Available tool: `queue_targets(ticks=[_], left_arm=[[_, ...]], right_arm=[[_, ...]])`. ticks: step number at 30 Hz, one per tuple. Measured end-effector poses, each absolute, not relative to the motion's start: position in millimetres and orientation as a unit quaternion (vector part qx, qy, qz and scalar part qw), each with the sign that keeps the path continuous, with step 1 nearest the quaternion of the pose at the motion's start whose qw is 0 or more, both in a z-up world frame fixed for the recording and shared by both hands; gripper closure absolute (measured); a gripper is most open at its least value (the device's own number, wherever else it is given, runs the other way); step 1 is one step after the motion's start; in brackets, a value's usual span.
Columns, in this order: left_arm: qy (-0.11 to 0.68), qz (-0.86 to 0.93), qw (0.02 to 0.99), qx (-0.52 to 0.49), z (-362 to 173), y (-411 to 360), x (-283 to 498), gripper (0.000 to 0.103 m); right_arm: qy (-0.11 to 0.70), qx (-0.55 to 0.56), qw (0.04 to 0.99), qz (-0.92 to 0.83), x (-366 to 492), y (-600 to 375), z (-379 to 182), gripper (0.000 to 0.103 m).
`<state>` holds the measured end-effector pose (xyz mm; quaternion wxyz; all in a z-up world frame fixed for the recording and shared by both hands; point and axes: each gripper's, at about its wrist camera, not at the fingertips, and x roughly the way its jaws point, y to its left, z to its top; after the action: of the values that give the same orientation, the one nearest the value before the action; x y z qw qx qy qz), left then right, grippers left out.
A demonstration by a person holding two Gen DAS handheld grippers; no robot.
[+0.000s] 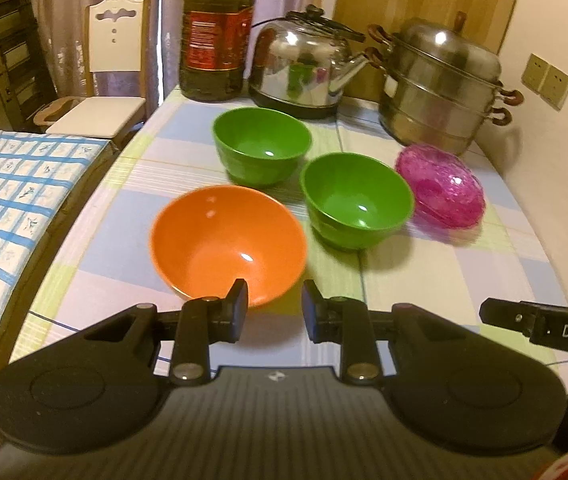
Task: Organize plates and bowls
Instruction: 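Withdraw both grippers from the pink plate stack, then move both grippers toward the orange bowl's rim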
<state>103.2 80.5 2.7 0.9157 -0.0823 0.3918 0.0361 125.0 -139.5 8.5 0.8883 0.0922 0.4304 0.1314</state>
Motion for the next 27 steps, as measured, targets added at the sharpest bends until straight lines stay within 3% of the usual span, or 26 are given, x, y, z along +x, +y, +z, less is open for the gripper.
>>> queue_targets(ticks=[14, 27], left_arm=[[0.401, 0.051, 0.913, -0.058, 10.1, 156.1, 130.3, 0.077], [0.433, 0.035, 0.897, -0.079, -37.7, 196.0, 166.1, 0.077]], right_arm=[[0.427, 0.071, 0.884, 0.179, 158.8, -70.1, 1.8, 0.049], [0.45, 0.059, 0.867, 0.208, 197.4, -22.2, -31.1, 0.05]])
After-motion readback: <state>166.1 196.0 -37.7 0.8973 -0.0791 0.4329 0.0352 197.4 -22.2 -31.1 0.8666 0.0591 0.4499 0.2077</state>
